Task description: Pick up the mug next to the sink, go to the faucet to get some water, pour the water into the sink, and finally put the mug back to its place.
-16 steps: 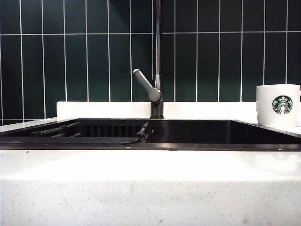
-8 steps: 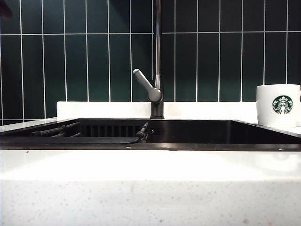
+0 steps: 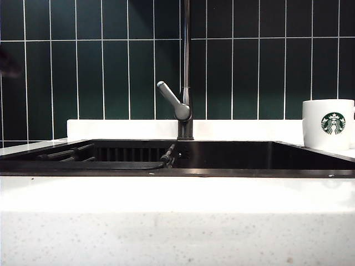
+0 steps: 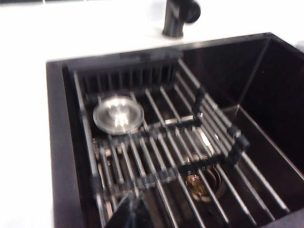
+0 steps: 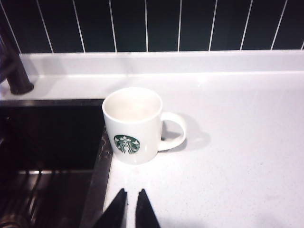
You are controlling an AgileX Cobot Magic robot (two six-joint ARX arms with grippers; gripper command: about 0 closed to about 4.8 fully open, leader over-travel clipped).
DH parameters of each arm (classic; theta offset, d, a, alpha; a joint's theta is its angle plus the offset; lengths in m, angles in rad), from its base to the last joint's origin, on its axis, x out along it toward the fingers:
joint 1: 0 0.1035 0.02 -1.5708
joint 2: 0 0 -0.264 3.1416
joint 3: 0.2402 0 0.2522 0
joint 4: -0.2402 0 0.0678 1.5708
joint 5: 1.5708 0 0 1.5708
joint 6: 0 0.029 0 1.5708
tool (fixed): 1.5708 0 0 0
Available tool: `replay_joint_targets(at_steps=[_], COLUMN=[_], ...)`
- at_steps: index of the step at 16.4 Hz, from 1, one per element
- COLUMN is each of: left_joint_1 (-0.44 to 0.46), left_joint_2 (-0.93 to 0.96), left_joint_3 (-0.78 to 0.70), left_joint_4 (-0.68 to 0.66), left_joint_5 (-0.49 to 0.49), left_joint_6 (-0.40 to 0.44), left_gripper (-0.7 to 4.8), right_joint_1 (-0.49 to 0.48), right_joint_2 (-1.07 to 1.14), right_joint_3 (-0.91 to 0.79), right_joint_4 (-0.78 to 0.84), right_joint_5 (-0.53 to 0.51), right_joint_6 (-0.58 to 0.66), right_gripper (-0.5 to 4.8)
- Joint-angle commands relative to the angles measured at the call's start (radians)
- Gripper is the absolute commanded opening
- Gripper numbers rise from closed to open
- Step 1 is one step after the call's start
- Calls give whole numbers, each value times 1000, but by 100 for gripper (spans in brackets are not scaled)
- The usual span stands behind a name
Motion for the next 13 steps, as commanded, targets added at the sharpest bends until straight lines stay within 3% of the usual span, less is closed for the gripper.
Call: replay_joint_targets(at_steps=[1,9,13], left_joint_1=[-1,-1,-1], left_joint_2=[-4,-150,-250], left_joint_3=[-16,-53,-70], left_joint_4=[34,-2,-44], left_joint_5=[4,-5,-111], left_joint_6=[-10,-29,-24], left_gripper=[-6,-6,-6], right_joint_1=[2,3,7], right_joint_2=[-51,-241,-241], right_joint_3=[-61,-139,-138], right_joint_4=[26,-38,-61], right_joint_5=[-11,-57,-192], right_joint_6=[-3,-3,33], right_gripper=[40,40,44])
